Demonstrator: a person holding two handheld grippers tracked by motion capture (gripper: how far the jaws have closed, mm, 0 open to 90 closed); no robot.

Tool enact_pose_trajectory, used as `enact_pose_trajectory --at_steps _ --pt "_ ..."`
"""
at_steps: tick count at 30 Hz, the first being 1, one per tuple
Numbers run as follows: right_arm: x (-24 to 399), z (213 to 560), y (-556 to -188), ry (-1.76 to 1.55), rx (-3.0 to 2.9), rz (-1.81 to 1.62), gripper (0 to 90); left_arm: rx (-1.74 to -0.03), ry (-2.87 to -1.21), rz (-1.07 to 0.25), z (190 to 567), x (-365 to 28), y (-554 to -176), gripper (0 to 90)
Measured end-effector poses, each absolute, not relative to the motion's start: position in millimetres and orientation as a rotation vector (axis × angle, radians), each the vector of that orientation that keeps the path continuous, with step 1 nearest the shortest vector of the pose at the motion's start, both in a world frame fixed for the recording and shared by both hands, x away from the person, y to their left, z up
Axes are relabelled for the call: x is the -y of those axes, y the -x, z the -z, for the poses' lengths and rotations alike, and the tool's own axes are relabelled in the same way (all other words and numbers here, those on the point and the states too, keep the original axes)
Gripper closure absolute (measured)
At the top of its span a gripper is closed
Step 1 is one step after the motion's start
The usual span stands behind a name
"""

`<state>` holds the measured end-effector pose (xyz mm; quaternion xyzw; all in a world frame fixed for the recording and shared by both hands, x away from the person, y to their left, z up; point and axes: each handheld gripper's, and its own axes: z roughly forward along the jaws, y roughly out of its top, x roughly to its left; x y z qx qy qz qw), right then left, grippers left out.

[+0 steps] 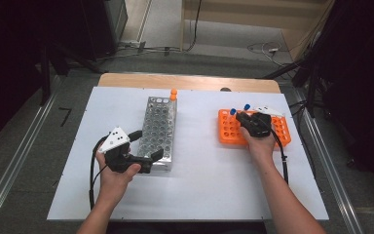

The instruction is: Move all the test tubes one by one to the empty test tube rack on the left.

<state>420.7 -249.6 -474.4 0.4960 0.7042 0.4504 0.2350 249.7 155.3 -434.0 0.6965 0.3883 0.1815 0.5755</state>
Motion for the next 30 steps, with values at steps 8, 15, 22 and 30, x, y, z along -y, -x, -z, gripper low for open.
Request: enact_pose_trajectory --at_steps 8,15,22,30 --pt "254.0 465.0 -415.9 -1.321 -1.901 -1.269 75.3 -0.908 -1.626 -0.425 433.4 -155.4 -249.5 0.0" --pt "263.3 449.8 -406.5 -1.291 -1.873 -1.319 75.4 -0.903 -1.629 -0.424 433.2 -153.0 -249.2 0.0" --pt "271.7 437.5 -390.1 -1.25 -1.868 -1.351 75.3 -0.895 -1.633 -0.424 432.9 -150.5 -248.8 0.0" --pt "279.1 429.7 -368.3 -1.213 -1.904 -1.391 75.3 -0.885 -1.645 -0.423 433.1 -146.5 -248.4 0.0"
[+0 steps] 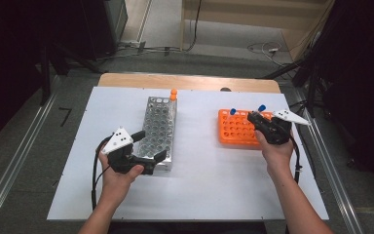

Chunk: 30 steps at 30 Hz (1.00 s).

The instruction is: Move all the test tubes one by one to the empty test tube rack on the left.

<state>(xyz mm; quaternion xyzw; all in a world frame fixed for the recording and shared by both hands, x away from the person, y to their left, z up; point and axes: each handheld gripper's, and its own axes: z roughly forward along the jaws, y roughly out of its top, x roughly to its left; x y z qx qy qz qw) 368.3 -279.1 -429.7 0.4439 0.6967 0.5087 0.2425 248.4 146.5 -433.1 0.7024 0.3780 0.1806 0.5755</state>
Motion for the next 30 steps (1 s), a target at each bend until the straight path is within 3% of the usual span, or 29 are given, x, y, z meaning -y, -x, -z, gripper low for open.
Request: enact_pose_trajectory --at_steps 30 --pt "258.1 433.2 -286.0 -1.028 -2.127 -1.471 75.3 -0.851 -1.662 -0.412 431.3 -133.9 -245.3 0.0"
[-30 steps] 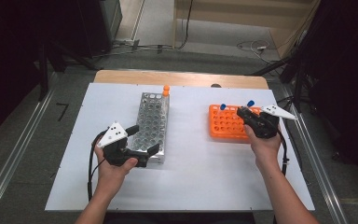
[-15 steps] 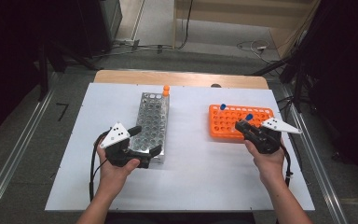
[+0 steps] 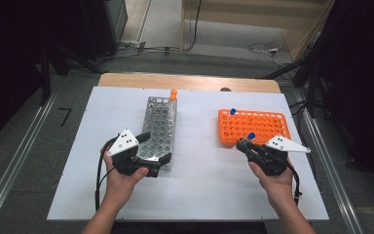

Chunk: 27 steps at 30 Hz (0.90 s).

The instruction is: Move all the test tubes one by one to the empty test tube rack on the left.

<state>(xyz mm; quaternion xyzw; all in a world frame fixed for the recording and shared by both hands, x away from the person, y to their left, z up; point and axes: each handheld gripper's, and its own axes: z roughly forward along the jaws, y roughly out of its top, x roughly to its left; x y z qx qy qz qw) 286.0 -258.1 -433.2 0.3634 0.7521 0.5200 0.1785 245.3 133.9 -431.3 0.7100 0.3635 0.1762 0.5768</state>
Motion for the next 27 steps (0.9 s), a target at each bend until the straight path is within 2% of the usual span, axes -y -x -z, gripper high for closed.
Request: enact_pose_trajectory --at_steps 19,27 --pt "218.8 442.0 -270.6 -0.894 -2.279 -1.491 75.3 -0.79 -1.675 -0.388 426.0 -114.8 -241.3 0.0" --pt "202.6 444.5 -266.9 -0.841 -2.349 -1.503 75.3 -0.743 -1.688 -0.362 424.3 -100.1 -239.3 4.2"
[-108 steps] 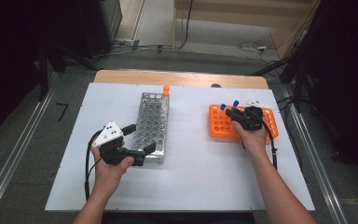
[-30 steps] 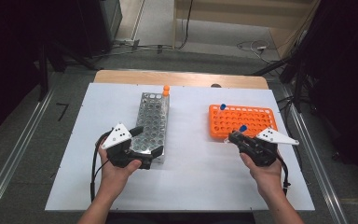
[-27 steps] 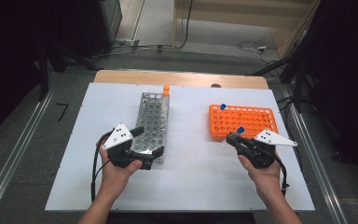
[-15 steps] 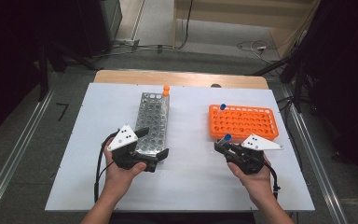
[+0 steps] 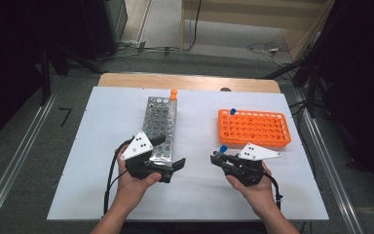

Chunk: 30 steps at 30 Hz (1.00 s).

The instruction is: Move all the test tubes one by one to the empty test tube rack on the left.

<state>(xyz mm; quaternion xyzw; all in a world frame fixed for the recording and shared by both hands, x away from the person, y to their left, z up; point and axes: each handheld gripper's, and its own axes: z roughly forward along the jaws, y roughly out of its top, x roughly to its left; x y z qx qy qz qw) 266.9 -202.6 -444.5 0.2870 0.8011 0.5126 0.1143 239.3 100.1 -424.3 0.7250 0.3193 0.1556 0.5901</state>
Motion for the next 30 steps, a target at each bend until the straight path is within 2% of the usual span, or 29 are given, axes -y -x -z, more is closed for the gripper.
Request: enact_pose_trajectory --at_steps 6,19,23,30 --pt "186.3 445.5 -263.7 -0.79 -2.405 -1.504 75.3 -0.701 -1.696 -0.338 423.5 -87.0 -239.0 13.2" --pt "160.5 447.9 -257.5 -0.705 -2.507 -1.502 75.3 -0.651 -1.734 -0.283 428.1 -58.5 -238.3 46.0" --pt "156.6 447.5 -254.3 -0.687 -2.533 -1.495 75.3 -0.629 -1.752 -0.254 430.5 -55.9 -239.5 59.0" --pt "155.0 448.1 -252.2 -0.668 -2.557 -1.486 75.3 -0.594 -1.782 -0.243 433.0 -52.2 -237.9 73.2"
